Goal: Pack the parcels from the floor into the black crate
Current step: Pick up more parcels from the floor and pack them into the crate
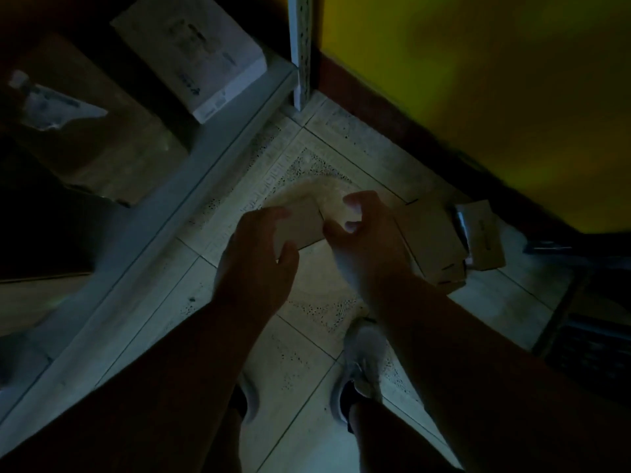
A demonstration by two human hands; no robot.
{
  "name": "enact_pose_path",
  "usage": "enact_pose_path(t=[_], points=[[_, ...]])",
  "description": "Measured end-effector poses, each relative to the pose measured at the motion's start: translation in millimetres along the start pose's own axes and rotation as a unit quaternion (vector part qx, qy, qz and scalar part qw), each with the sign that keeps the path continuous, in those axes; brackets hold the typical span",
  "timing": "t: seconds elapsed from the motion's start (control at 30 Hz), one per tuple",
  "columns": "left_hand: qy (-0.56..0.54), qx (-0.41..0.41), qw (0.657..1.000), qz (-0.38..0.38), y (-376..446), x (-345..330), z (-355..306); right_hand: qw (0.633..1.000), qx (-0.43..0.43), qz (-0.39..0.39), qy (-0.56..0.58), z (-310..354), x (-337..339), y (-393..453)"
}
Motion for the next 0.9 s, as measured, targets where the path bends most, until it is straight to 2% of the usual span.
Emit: enact_pose_path(t=[0.1,0.17,0.37,0.53,0.6,0.7,0.77,0.83,0.9], points=[[0.026,0.043,0.998,0.033,48,-51,69,0.997,-0.066,0.029,0.013,-63,-60,37],[0.012,0.102,0.994,0.036,77,-81,123,0.991,-0.121,0.049,0.035,-111,-100,54],[0.069,0.178,0.975,0.115,126,-173,240,0.938,-0.296,0.140,0.115,-229,-204,93],[0.172,0.144,0.964,0.145,167,-209,279,0.893,-0.376,0.122,0.214,-274,-249,124],[0.210,0.150,0.948,0.186,176,-222,288,0.873,-0.404,0.108,0.250,-285,-256,136],[0.248,0.192,0.926,0.208,180,-222,294,0.838,-0.423,0.129,0.320,-277,-264,140],[0.275,0.190,0.918,0.212,176,-214,281,0.816,-0.429,0.141,0.361,-266,-261,136],[0.203,0.179,0.939,0.212,166,-205,259,0.811,-0.433,0.144,0.366,-256,-247,124],[0.001,0.229,0.959,0.165,146,-182,234,0.813,-0.424,0.149,0.370,-238,-227,104]])
Point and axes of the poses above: each hand's wrist, its own y-axis towards the middle knuckle, its own x-axis out of the back of the hand, z = x × y, the point moved 9 cm from there along y, towards the middle knuckle, and after that the axes turned 4 degrees about z, right-handed, at the moved point
